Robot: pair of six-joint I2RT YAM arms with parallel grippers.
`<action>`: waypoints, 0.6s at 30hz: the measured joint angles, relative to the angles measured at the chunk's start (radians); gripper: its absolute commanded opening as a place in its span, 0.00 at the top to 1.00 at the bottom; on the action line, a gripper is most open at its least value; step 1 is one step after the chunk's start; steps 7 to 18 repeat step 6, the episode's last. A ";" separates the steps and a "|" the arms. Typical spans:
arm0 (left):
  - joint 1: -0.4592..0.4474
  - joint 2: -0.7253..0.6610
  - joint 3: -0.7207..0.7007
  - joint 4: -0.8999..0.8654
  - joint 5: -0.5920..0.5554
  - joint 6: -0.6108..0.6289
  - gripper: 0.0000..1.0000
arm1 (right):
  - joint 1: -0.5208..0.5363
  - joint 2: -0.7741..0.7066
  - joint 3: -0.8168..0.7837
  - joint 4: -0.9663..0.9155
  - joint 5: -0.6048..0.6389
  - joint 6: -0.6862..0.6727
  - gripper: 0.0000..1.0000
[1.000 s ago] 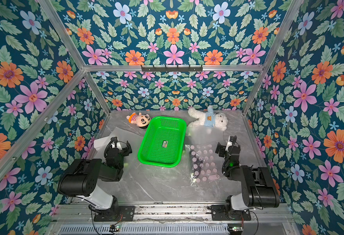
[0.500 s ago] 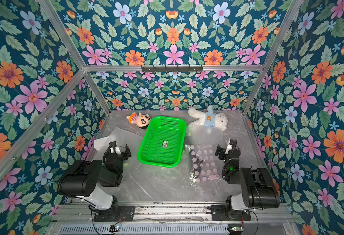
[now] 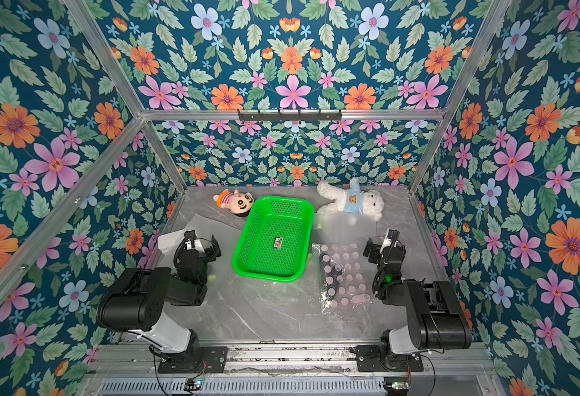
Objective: Place the eggplant in a zip-top bag and seal the zipper
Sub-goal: Reset both arms
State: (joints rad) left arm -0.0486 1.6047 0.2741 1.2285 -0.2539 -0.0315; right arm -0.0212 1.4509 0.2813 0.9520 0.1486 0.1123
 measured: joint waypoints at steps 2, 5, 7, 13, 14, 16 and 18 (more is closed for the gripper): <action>0.000 0.001 0.005 -0.012 0.003 0.000 0.01 | 0.000 0.000 0.000 -0.008 0.000 -0.003 0.01; 0.000 0.001 0.008 -0.017 0.009 0.000 0.01 | 0.000 0.000 0.000 -0.012 0.000 -0.003 0.01; 0.000 0.001 0.008 -0.017 0.009 0.000 0.01 | 0.000 0.000 0.000 -0.012 0.001 -0.003 0.01; 0.000 0.001 0.008 -0.017 0.009 0.000 0.01 | 0.000 0.000 0.000 -0.012 0.001 -0.003 0.01; 0.000 0.001 0.008 -0.017 0.009 0.000 0.01 | 0.000 0.000 0.000 -0.012 0.001 -0.003 0.01; 0.000 0.001 0.008 -0.017 0.009 0.000 0.01 | 0.000 0.000 0.000 -0.012 0.001 -0.003 0.01; 0.000 0.001 0.008 -0.017 0.009 0.000 0.01 | 0.000 0.000 0.000 -0.012 0.001 -0.003 0.01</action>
